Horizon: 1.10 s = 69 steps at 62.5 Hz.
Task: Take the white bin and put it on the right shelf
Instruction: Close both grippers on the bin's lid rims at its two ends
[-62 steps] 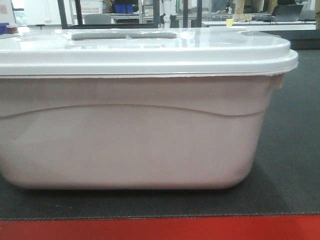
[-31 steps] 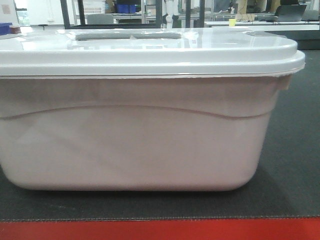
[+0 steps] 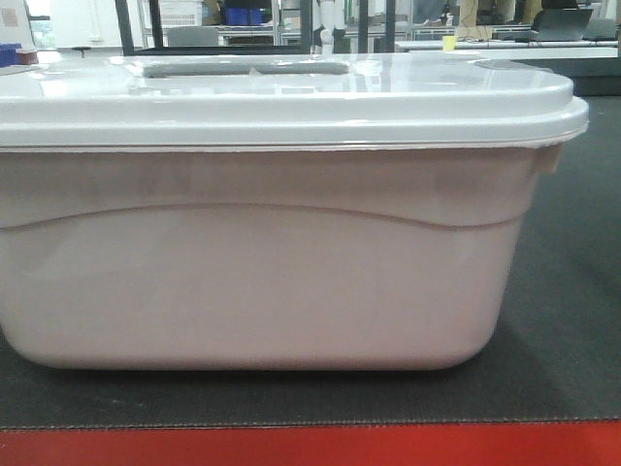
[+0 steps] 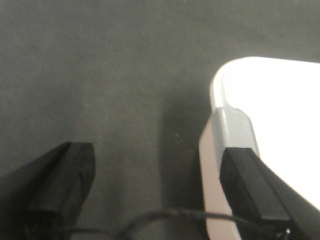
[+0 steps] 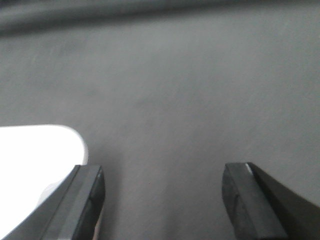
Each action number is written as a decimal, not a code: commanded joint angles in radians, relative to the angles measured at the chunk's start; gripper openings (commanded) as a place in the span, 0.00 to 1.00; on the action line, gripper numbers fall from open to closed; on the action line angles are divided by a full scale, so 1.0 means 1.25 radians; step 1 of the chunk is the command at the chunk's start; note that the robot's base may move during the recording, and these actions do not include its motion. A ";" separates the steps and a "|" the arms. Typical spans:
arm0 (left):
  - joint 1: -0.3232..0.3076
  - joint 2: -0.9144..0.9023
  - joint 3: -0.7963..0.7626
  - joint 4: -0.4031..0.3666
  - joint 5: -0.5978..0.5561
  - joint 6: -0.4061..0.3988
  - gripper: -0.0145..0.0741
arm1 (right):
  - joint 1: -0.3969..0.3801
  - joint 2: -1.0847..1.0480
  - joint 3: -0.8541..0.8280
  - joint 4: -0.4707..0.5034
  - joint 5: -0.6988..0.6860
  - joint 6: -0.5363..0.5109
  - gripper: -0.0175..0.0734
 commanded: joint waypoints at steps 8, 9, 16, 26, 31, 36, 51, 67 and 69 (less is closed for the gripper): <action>0.015 0.097 -0.155 -0.089 0.077 0.085 0.69 | -0.005 0.154 -0.186 0.202 0.200 -0.057 0.84; 0.018 0.103 -0.163 -0.096 0.088 0.100 0.69 | -0.008 0.163 -0.194 0.215 0.213 -0.068 0.84; 0.054 0.145 -0.177 -0.184 0.134 0.181 0.69 | -0.056 0.223 -0.232 0.357 0.306 -0.171 0.84; 0.131 0.218 -0.177 -0.396 0.210 0.329 0.69 | -0.164 0.286 -0.233 0.553 0.376 -0.353 0.84; 0.182 0.265 -0.177 -0.508 0.266 0.416 0.69 | -0.204 0.326 -0.233 0.628 0.426 -0.425 0.84; 0.230 0.315 -0.177 -0.627 0.315 0.481 0.69 | -0.240 0.373 -0.233 0.710 0.502 -0.516 0.84; 0.316 0.476 -0.177 -0.862 0.471 0.616 0.69 | -0.265 0.473 -0.210 0.854 0.626 -0.677 0.84; 0.316 0.561 -0.177 -0.852 0.471 0.620 0.69 | -0.263 0.508 -0.100 0.938 0.625 -0.761 0.84; 0.316 0.565 -0.177 -0.849 0.471 0.620 0.69 | -0.261 0.510 -0.082 0.957 0.625 -0.775 0.84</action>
